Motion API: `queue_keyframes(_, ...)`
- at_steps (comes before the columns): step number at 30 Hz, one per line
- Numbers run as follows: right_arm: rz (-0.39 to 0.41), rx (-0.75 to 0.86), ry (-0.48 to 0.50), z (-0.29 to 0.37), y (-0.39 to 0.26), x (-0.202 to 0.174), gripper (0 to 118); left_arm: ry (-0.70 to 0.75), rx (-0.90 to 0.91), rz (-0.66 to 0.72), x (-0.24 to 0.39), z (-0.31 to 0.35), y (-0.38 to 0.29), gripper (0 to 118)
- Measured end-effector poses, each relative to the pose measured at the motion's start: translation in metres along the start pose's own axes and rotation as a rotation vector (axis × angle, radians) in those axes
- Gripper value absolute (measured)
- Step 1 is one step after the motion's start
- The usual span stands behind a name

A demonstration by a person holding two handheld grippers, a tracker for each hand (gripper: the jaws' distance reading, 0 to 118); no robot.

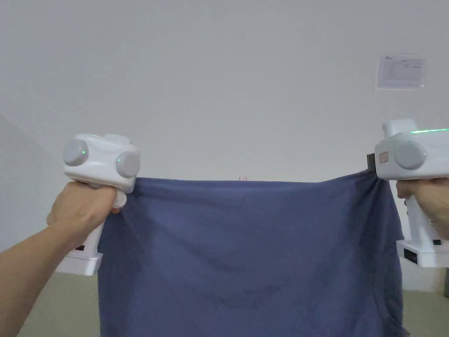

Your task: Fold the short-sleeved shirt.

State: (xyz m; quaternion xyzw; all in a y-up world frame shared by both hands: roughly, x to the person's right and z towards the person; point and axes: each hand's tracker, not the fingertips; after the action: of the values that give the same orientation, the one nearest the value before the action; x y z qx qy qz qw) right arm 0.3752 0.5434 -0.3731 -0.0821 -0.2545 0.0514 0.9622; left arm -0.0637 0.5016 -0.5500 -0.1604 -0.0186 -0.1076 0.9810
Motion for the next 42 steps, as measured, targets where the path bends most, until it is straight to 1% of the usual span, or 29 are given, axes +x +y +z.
queue_keyframes(4,-0.041,-0.021,0.014,-0.027,-0.021,-0.007,1,0.01,-0.015,0.003,0.013,-0.027,-0.017,5)
queue_keyframes(6,-0.009,-0.05,0.01,-0.041,-0.042,-0.013,1,0.012,-0.026,-0.004,0.02,-0.042,-0.032,5)
queue_keyframes(8,-0.014,-0.078,0.025,-0.051,-0.066,-0.017,1,0.011,-0.044,-0.01,0.026,-0.056,-0.051,5)
queue_keyframes(11,0.01,-0.126,0.03,-0.062,-0.112,-0.022,1,-0.006,-0.094,-0.017,0.035,-0.079,-0.088,5)
queue_keyframes(13,-0.04,-0.155,0.033,-0.062,-0.146,-0.022,1,-0.021,-0.126,-0.031,0.043,-0.088,-0.117,5)
queue_keyframes(14,-0.051,-0.174,0.033,-0.061,-0.162,-0.023,1,-0.029,-0.14,-0.038,0.046,-0.092,-0.131,5)
queue_keyframes(15,-0.043,-0.215,0.051,-0.06,-0.181,-0.023,1,-0.039,-0.159,-0.045,0.049,-0.094,-0.147,5)
queue_keyframes(17,-0.038,-0.256,0.057,-0.051,-0.214,-0.025,1,-0.069,-0.183,-0.048,0.053,-0.094,-0.175,5)
queue_keyframes(19,-0.043,-0.278,0.073,-0.034,-0.245,-0.023,1,-0.075,-0.196,-0.072,0.057,-0.091,-0.205,5)
queue_keyframes(22,-0.031,-0.315,0.086,-0.004,-0.283,-0.019,1,-0.094,-0.209,-0.102,0.055,-0.071,-0.242,5)
queue_keyframes(23,-0.039,-0.323,0.081,0.006,-0.293,-0.018,1,-0.103,-0.213,-0.102,0.053,-0.064,-0.253,5)
queue_keyframes(24,-0.04,-0.344,0.1,0.018,-0.304,-0.014,1,-0.119,-0.226,-0.099,0.049,-0.054,-0.264,5)
queue_keyframes(25,-0.06,-0.347,0.095,0.033,-0.315,-0.012,1,-0.139,-0.236,-0.08,0.044,-0.044,-0.277,5)
queue_keyframes(26,-0.059,-0.362,0.1,0.045,-0.324,-0.01,1,-0.15,-0.246,-0.08,0.041,-0.035,-0.287,5)
queue_keyframes(29,-0.077,-0.401,0.125,0.09,-0.353,-0.003,1,-0.17,-0.276,-0.067,0.026,0.001,-0.323,5)
queue_keyframes(31,-0.058,-0.41,0.12,0.125,-0.371,-0.001,1,-0.183,-0.294,-0.058,0.013,0.028,-0.347,5)
queue_keyframes(37,-0.036,-0.457,0.159,0.215,-0.411,0.012,1,-0.211,-0.343,-0.066,-0.022,0.106,-0.408,5)
queue_keyframes(42,-0.052,-0.495,0.176,0.274,-0.446,0.02,1,-0.234,-0.394,-0.05,-0.047,0.157,-0.452,5)
